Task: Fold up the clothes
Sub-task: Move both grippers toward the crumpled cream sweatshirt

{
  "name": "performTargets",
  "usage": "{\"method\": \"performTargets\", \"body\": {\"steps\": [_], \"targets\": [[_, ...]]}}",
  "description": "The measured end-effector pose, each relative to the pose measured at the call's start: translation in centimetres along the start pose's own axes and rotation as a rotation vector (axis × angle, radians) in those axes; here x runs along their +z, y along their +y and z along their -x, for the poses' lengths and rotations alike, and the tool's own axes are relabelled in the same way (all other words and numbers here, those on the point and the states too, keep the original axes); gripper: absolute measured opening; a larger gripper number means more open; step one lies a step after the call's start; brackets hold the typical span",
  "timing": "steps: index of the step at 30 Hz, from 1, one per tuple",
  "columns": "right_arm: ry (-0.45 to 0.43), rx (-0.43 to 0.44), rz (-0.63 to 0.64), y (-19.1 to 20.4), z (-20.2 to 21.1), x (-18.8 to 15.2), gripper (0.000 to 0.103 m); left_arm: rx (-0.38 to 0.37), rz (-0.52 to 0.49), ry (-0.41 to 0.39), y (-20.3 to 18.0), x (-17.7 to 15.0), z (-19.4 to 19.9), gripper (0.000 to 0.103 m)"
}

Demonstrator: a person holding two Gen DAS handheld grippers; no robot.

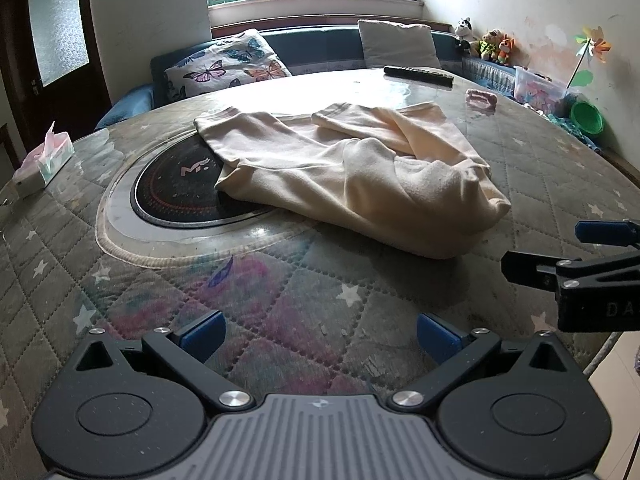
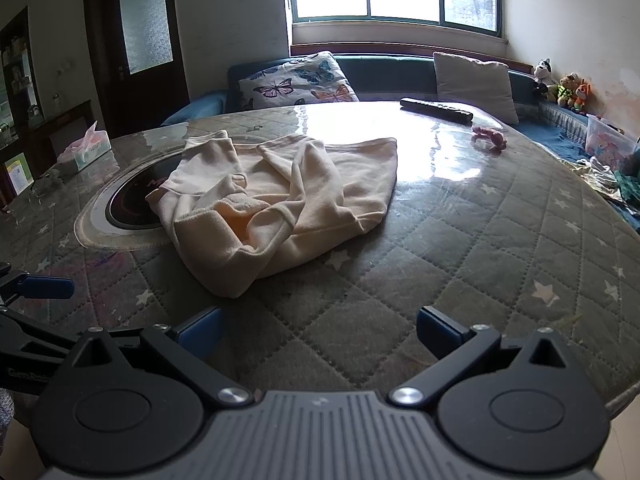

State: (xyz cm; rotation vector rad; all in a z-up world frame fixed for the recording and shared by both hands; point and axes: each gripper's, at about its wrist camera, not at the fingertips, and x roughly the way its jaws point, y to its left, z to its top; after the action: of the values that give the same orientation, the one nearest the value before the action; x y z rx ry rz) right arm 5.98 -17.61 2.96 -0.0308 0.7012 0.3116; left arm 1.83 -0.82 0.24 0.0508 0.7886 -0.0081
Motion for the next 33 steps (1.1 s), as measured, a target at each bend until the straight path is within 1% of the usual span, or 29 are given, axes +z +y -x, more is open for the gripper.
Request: {"method": "performTargets", "body": {"steps": [14, 19, 23, 25, 26, 27, 29, 33], "targets": [[-0.008, 0.005, 0.014, 0.0, -0.7, 1.5, 0.103, 0.0, -0.006, 0.0, 0.4, 1.4, -0.8, 0.103], [-0.032, -0.011, 0.013, -0.6, -0.2, 2.5, 0.103, 0.006, 0.003, -0.004, 1.2, 2.5, -1.3, 0.103], [-0.061, -0.002, 0.028, -0.9, 0.5, 3.9, 0.103, 0.013, 0.014, -0.017, 1.9, 3.5, -1.5, 0.103], [-0.074, 0.021, 0.051, -0.7, 0.6, 4.9, 0.102, 0.02, 0.026, -0.029, 2.5, 4.2, -1.5, 0.102], [-0.082, 0.04, 0.066, -0.5, 0.6, 5.5, 0.098, 0.022, 0.032, -0.034, 2.8, 4.4, -1.5, 0.102], [-0.085, 0.057, 0.074, -0.3, 0.6, 5.9, 0.097, 0.028, 0.04, -0.041, 3.2, 4.9, -1.5, 0.102], [-0.087, 0.116, 0.099, 0.3, 0.1, 7.0, 0.096, 0.043, 0.05, -0.053, 3.8, 5.6, -1.5, 0.102], [-0.055, 0.186, 0.157, 1.7, -1.9, 8.2, 0.086, 0.073, 0.072, -0.072, 5.4, 7.0, -1.4, 0.102]]}}
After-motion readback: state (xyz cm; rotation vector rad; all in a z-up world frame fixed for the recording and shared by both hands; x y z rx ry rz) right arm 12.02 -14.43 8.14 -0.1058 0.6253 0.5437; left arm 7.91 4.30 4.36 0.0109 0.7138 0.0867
